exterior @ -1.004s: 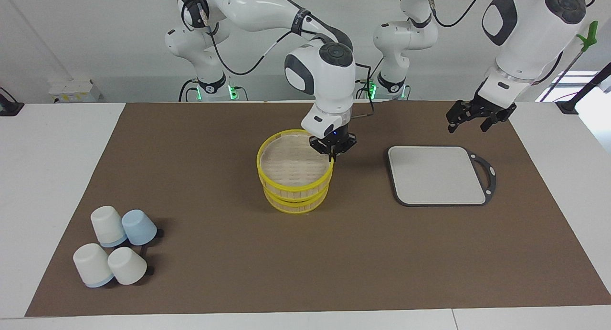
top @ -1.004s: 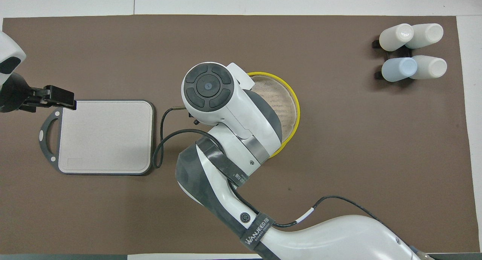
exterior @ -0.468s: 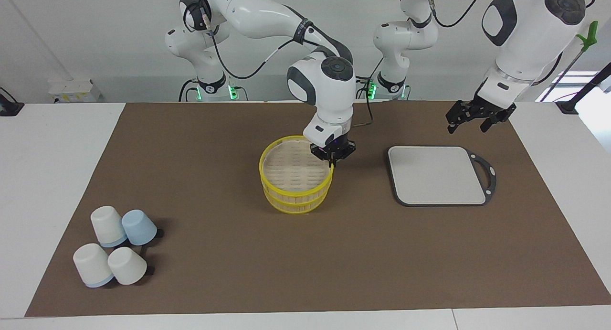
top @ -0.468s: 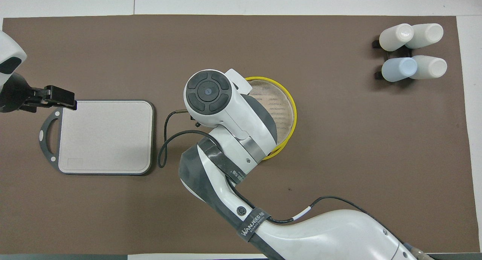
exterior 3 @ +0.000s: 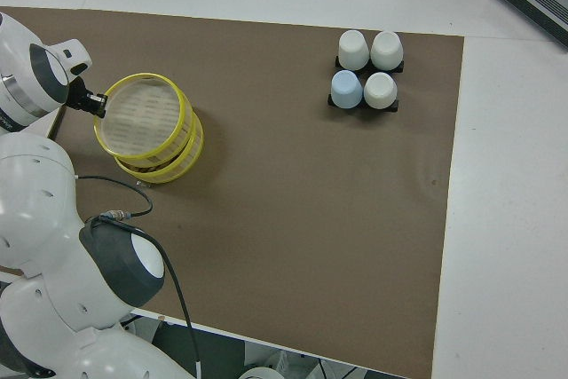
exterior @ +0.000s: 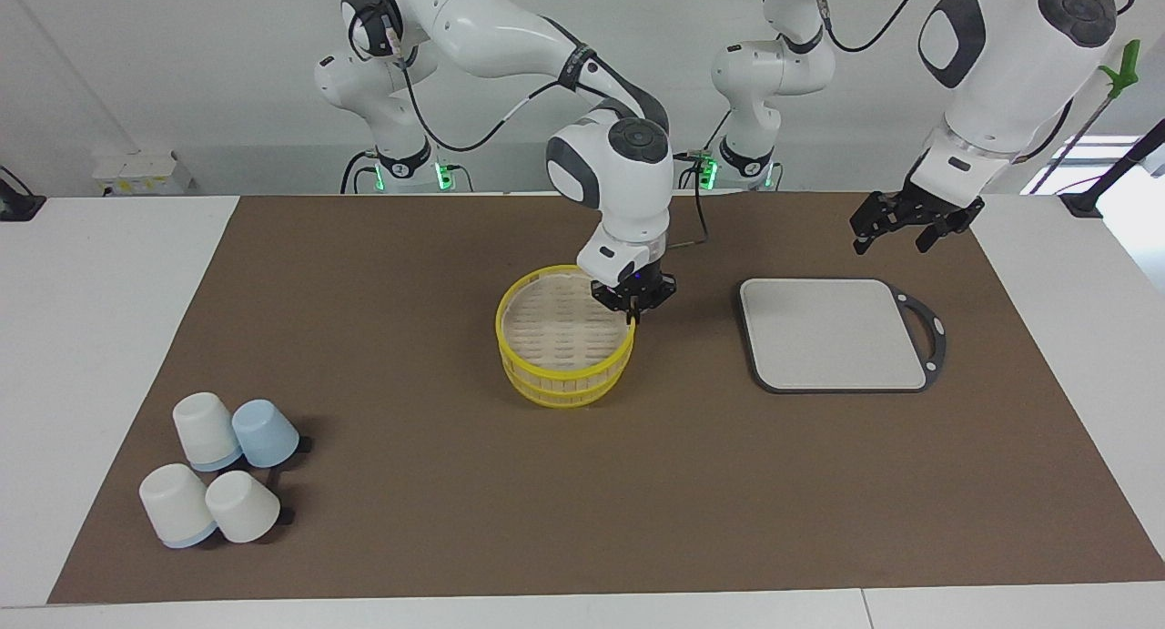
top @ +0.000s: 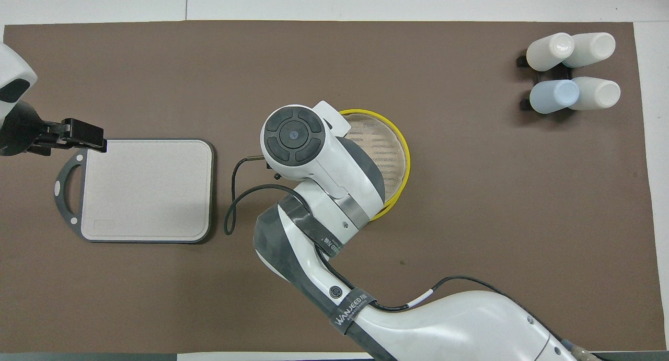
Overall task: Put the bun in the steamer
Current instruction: 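Lower the lid onto the steamer basket with the right gripper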
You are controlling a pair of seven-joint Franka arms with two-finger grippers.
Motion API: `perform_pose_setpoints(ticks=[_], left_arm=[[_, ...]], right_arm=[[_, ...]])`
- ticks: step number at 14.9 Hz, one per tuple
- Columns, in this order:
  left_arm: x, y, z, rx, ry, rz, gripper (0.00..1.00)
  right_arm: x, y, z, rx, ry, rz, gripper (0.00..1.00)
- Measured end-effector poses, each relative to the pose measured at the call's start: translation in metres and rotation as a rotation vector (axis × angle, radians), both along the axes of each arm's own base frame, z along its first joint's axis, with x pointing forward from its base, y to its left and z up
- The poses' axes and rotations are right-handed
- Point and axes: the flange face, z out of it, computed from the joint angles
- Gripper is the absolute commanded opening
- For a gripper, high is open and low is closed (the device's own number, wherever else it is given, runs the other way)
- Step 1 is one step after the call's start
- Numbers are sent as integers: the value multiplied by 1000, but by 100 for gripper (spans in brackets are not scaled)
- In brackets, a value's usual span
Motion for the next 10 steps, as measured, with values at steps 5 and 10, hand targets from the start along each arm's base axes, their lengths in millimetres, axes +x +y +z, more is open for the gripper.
perform_pose_setpoints(ticks=[5, 10], left_arm=[[0, 0, 0, 0, -1, -1, 100], [0, 0, 0, 0, -3, -1, 100]], right_arm=[[-3, -2, 0, -1, 0, 1, 0], [-4, -2, -1, -1, -1, 1, 0]])
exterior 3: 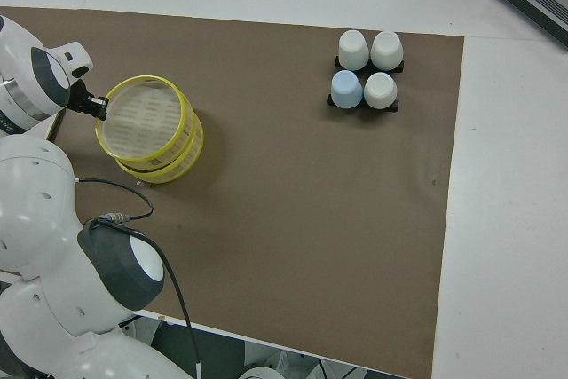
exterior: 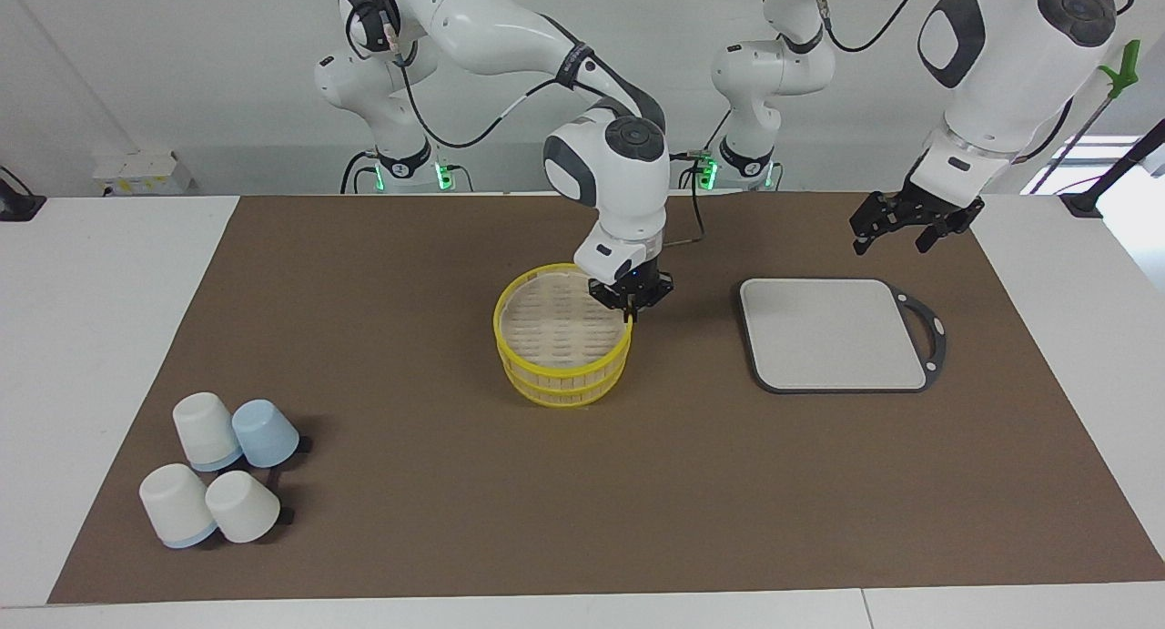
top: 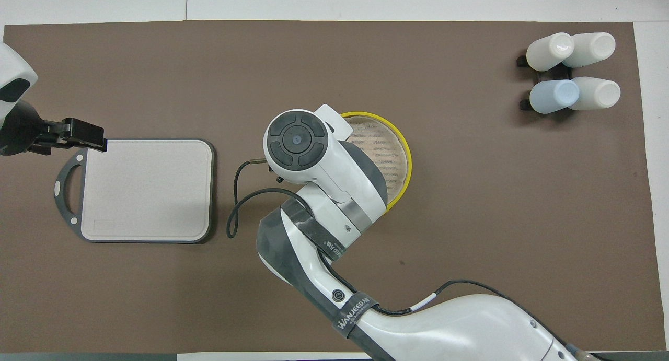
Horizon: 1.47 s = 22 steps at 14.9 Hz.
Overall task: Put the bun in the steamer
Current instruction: 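Lower the lid onto the steamer basket with the right gripper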
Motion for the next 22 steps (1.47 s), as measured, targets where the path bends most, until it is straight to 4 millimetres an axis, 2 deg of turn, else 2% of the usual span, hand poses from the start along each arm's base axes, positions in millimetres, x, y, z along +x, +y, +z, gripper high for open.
perform_pose_setpoints(ticks=[4, 22], left_arm=[[0, 0, 0, 0, 0, 0, 100], [1, 1, 0, 0, -6, 2, 100]], right_arm=[[-1, 0, -5, 9, -10, 1, 0], [-9, 0, -4, 13, -13, 8, 0]])
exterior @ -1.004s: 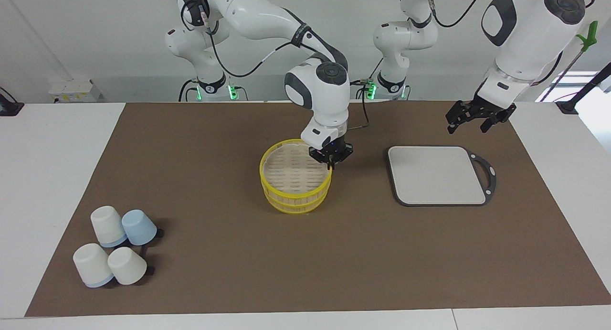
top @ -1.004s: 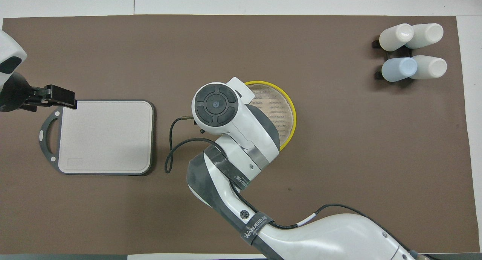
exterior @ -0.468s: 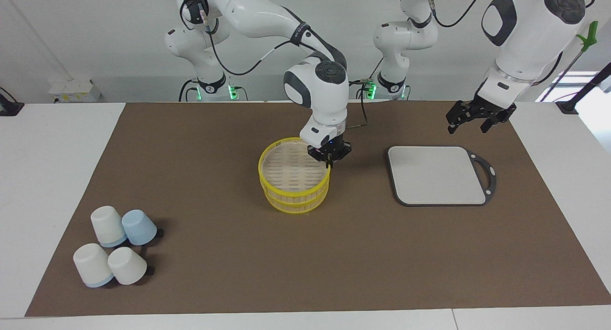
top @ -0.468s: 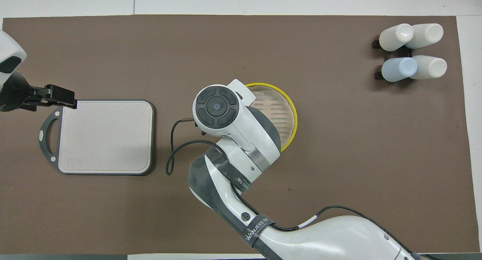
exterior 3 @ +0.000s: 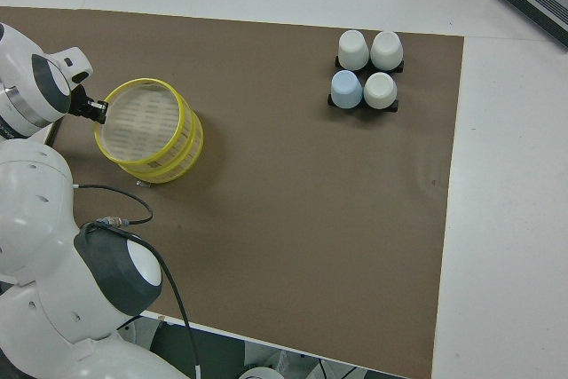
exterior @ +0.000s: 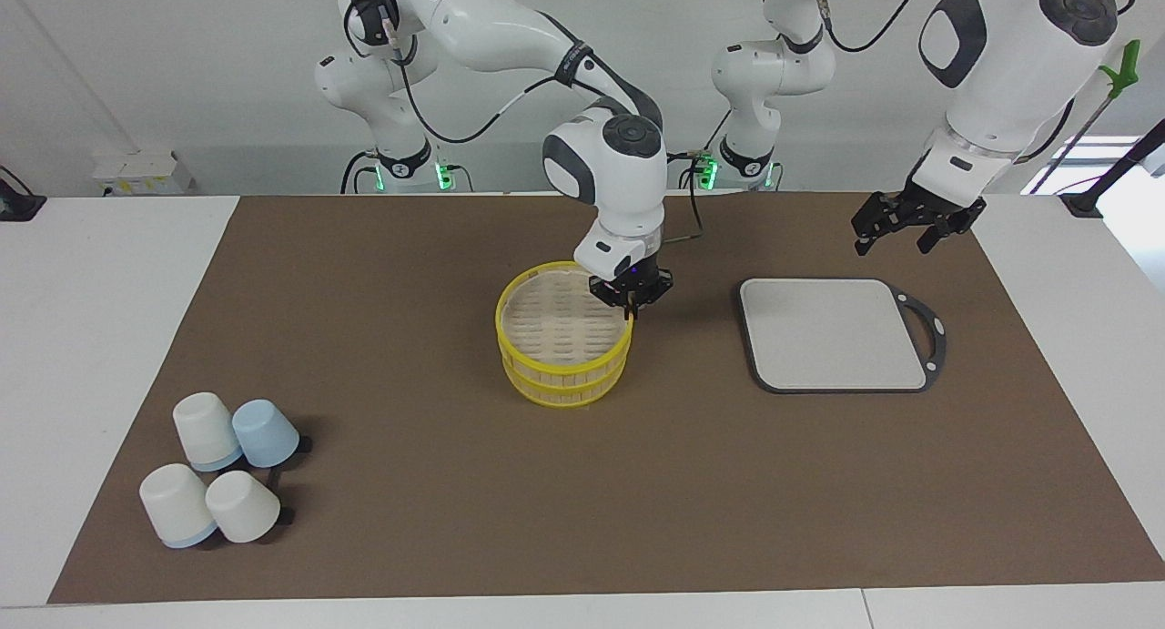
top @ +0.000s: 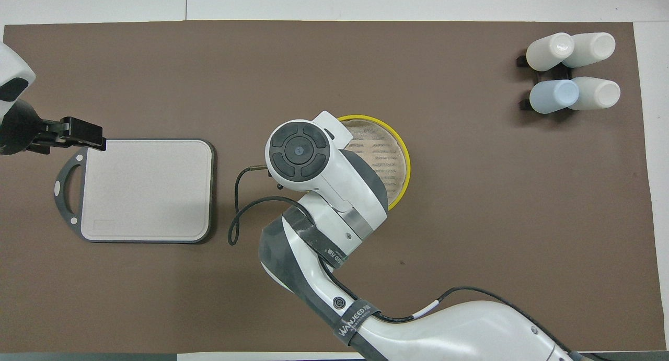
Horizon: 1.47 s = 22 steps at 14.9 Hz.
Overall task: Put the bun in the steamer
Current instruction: 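Lower the lid onto the steamer basket with the right gripper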
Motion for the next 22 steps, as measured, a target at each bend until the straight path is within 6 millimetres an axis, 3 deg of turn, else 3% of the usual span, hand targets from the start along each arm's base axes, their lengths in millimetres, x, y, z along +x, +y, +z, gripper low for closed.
perform_pose_setpoints(ticks=[22], left_arm=[[1, 0, 0, 0, -5, 1, 100]], right_arm=[[-6, -6, -7, 30, 9, -18, 0]])
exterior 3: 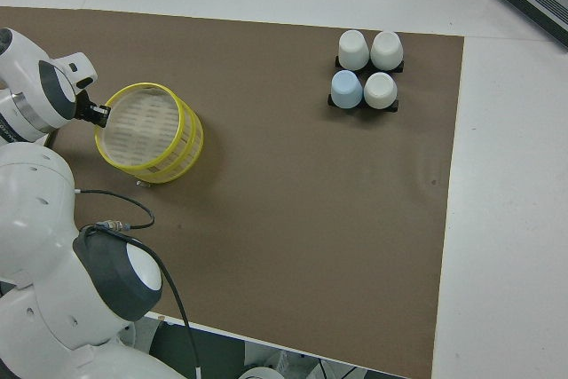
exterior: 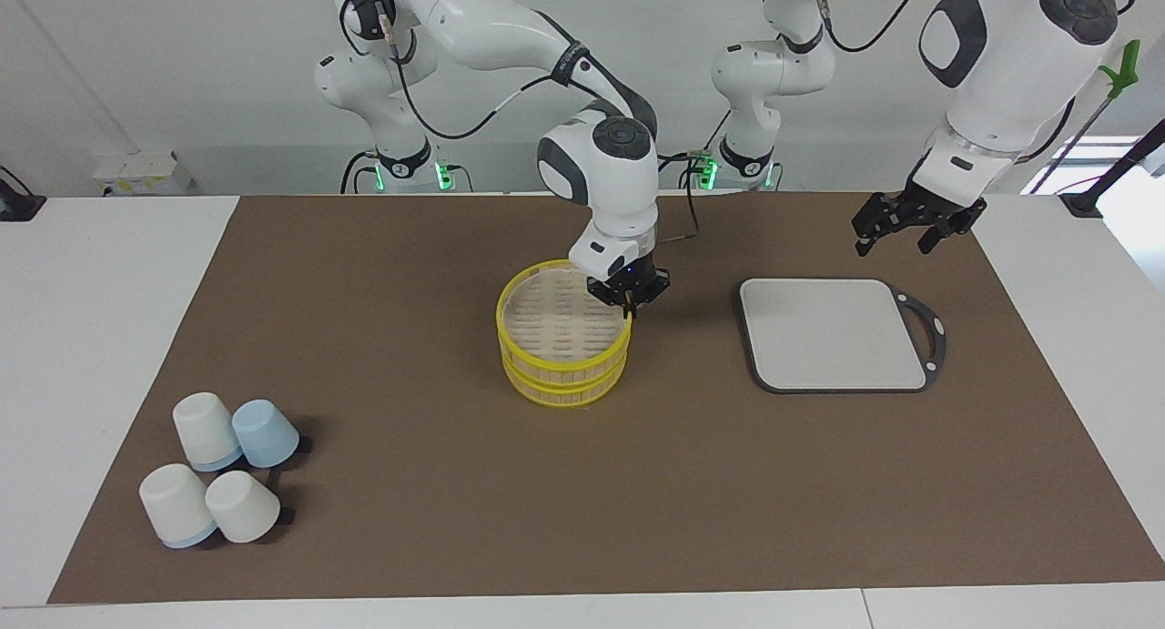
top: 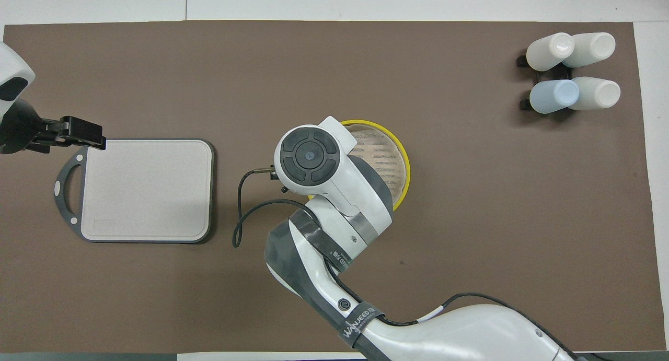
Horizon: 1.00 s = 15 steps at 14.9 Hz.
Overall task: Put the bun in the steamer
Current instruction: 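Lower the lid onto the steamer basket with the right gripper, then open the right gripper and withdraw it from the lidded steamer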
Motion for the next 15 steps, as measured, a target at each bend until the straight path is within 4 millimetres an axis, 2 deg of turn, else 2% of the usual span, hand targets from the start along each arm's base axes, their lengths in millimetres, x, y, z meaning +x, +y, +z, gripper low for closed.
perform_pose_setpoints(ticks=[1, 3, 4, 12, 15], left_arm=[[0, 0, 0, 0, 0, 0, 100], [0, 0, 0, 0, 0, 0, 100], [0, 0, 0, 0, 0, 0, 100], [0, 0, 0, 0, -1, 0, 100], [0, 0, 0, 0, 0, 0, 100]], right_arm=[[0, 0, 0, 0, 0, 0, 13], [0, -1, -1, 2, 4, -3, 92], [0, -1, -2, 2, 8, -4, 100], [1, -3, -1, -1, 11, -8, 100], [5, -10, 15, -10, 12, -6, 100]])
